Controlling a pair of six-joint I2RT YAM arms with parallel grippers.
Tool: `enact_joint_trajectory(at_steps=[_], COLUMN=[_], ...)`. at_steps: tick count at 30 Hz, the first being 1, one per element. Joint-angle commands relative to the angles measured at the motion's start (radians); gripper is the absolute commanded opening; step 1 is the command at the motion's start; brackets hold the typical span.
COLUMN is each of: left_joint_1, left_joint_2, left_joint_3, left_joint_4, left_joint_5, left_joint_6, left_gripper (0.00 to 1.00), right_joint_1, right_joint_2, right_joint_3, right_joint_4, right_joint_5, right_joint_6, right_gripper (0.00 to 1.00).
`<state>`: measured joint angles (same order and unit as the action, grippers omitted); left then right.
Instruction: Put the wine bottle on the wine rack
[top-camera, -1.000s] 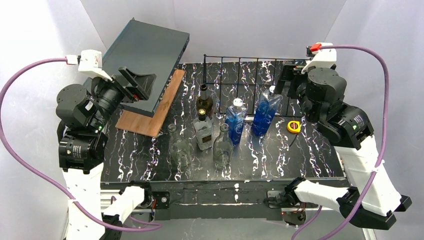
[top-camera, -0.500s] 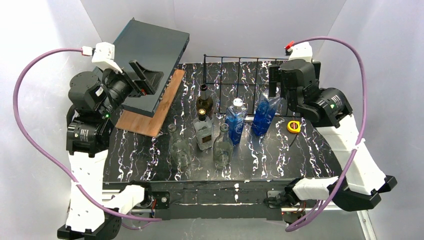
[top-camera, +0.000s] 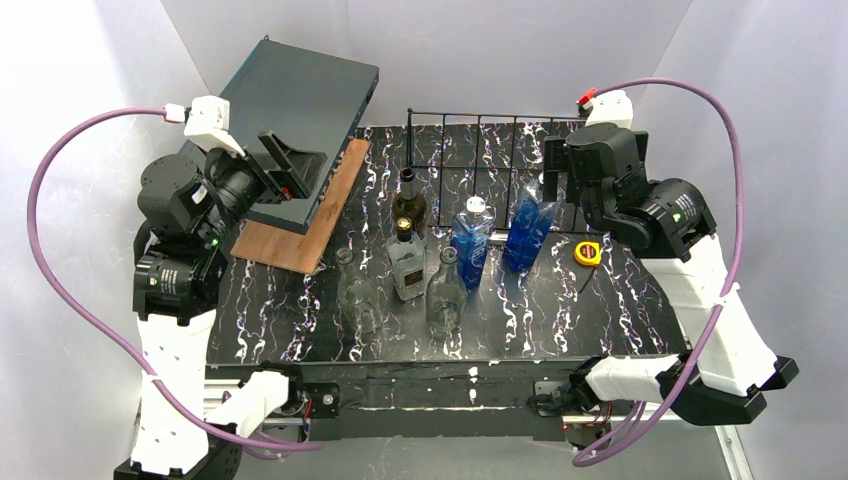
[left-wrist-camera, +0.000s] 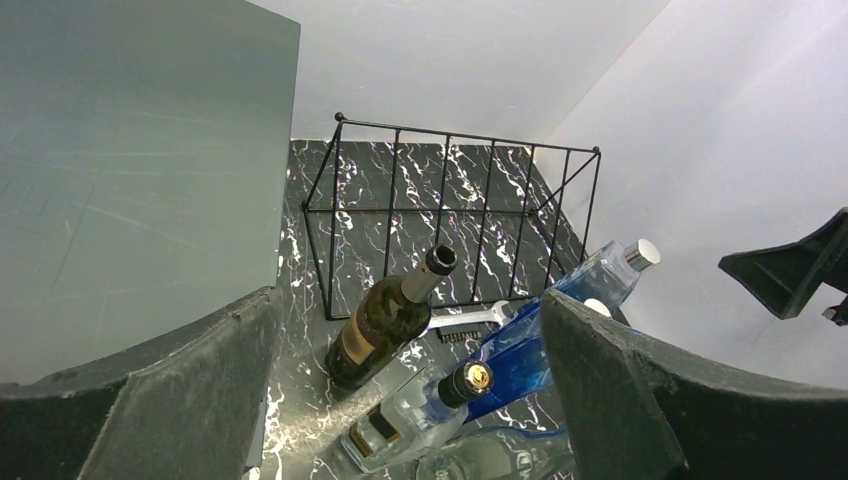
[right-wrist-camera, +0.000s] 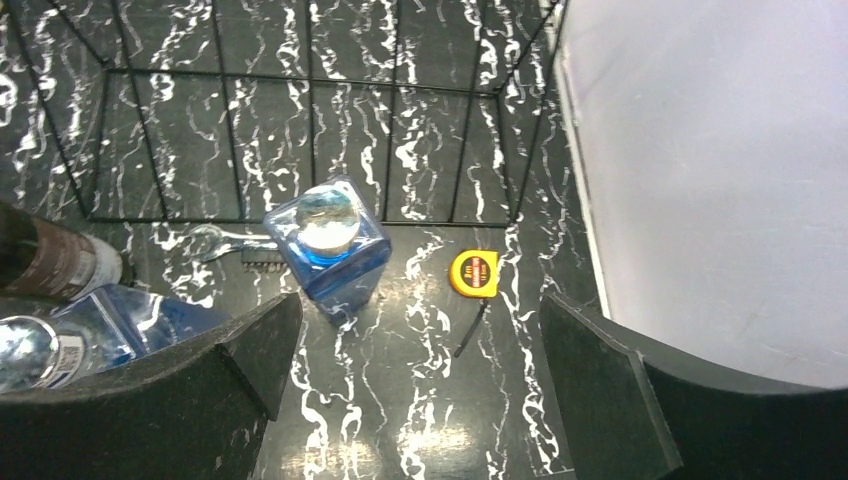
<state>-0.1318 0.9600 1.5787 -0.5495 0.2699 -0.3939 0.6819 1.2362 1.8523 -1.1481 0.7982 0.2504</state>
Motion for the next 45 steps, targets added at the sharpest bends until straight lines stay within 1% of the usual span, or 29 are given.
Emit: enact_joint_trajectory(at_steps=[1, 3, 5, 10, 12, 14, 16, 19, 24, 27, 28, 29, 32, 38, 42, 45], left_joint_1=[-0.002, -0.002, -0.002, -0.002, -0.002, -0.002, -0.002, -0.002, -0.002, -0.002, -0.002, -0.002, -0.002, -0.002, -0.002, -0.003], left_joint_2=[-0.029, -0.033, -0.036, -0.042, -0.043, -0.045, -0.048, -0.056, -0.062, -0.065, -0.065, -0.064, -0.063, -0.074, -0.068, -0.066], left_joint_3=[-0.021, -0.026, -0.029, -0.037, -0.042, -0.046, -0.047, -0.048, -0.038, -0.038, -0.038, -0.038, -0.034, -0.036, -0.042, -0.052], left_joint_4=[0.015, 0.015, 0.015, 0.016, 0.016, 0.016, 0.015, 0.015, 0.004, 0.003, 0.004, 0.005, 0.006, 0.004, 0.009, 0.012], left_joint_5=[-0.002, 0.004, 0.008, 0.025, 0.033, 0.039, 0.045, 0.06, 0.064, 0.071, 0.074, 0.081, 0.102, 0.111, 0.123, 0.127], left_joint_6=[-0.002, -0.002, -0.004, -0.008, -0.007, -0.008, -0.01, -0.01, 0.001, 0.0, -0.001, -0.001, 0.004, 0.016, 0.016, 0.015], left_gripper=[0.99, 0.99, 0.99, 0.99, 0.99, 0.99, 0.99, 0.99, 0.99, 0.99, 0.99, 0.99, 0.99, 0.99, 0.99, 0.99], right_joint_1=[-0.002, -0.001, -0.002, -0.003, -0.012, -0.03, -0.072, -0.156, -0.321, -0.413, -0.437, -0.458, -0.482, -0.487, -0.487, -0.486], right_joint_2=[-0.005, -0.023, -0.05, -0.086, -0.103, -0.171, -0.218, -0.19, -0.207, -0.219, -0.229, -0.235, -0.256, -0.273, -0.275, -0.288], right_joint_3=[-0.028, -0.083, -0.139, -0.267, -0.343, -0.439, -0.498, -0.518, -0.603, -0.655, -0.681, -0.702, -0.762, -0.794, -0.778, -0.789], right_joint_4=[0.011, 0.04, 0.086, 0.176, 0.204, 0.319, 0.408, 0.408, 0.498, 0.572, 0.602, 0.631, 0.722, 0.751, 0.693, 0.674], right_joint_5=[-0.103, -0.123, -0.154, -0.148, -0.133, -0.217, -0.312, -0.426, -0.624, -0.768, -0.788, -0.84, -0.918, -0.989, -1.028, -0.997], right_joint_6=[0.029, 0.041, 0.013, -0.039, -0.069, -0.125, -0.15, -0.172, -0.194, -0.201, -0.202, -0.209, -0.192, -0.179, -0.174, -0.13], right_gripper=[0.99, 0.98, 0.99, 0.98, 0.98, 0.98, 0.98, 0.98, 0.98, 0.98, 0.98, 0.98, 0.99, 0.98, 0.98, 0.98])
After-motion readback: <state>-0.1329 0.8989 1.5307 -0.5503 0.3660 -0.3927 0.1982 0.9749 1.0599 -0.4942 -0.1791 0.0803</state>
